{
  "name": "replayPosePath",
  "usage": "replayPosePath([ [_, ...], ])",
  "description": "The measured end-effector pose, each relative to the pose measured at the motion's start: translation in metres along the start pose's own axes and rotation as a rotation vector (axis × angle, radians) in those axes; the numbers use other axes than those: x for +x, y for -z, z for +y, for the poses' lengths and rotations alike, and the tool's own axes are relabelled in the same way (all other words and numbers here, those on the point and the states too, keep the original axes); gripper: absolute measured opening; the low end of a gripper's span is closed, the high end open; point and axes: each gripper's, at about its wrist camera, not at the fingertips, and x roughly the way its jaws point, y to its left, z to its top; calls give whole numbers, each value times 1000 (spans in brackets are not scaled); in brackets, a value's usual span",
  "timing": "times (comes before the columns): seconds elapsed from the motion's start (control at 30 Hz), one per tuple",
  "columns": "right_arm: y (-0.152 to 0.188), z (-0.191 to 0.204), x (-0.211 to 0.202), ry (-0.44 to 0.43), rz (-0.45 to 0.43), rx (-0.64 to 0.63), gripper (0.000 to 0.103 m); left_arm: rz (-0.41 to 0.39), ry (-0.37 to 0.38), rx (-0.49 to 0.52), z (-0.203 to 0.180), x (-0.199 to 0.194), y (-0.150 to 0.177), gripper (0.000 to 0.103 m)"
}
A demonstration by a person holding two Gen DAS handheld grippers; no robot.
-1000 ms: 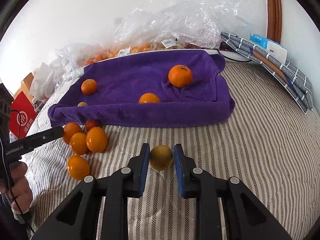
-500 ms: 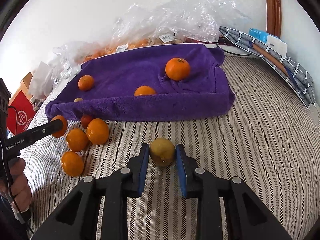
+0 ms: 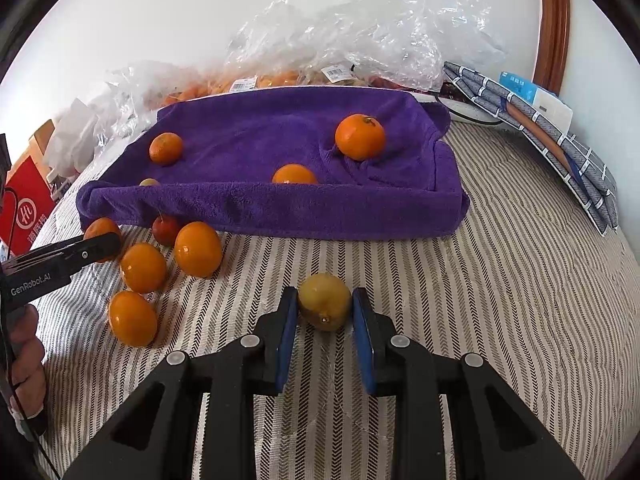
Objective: Organize fruits
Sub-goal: 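Grasp a large orange with the left gripper while the right gripper lifts its fruit, then carry the large orange and green-yellow fruit over the purple towel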
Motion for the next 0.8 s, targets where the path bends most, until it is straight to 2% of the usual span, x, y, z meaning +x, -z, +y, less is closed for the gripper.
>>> replayPosePath([
  [0.4, 2, -22, -15, -12, -92, 117, 27, -146, -33, -31, 2, -25, 3, 38],
  [0.57, 2, -25, -17, -23, -110, 131, 27, -168, -63, -23, 0, -28, 1, 38],
  [0.8, 3, -25, -17, -12, -114, 152, 27, -183, -51, -2, -3, -31, 2, 38],
])
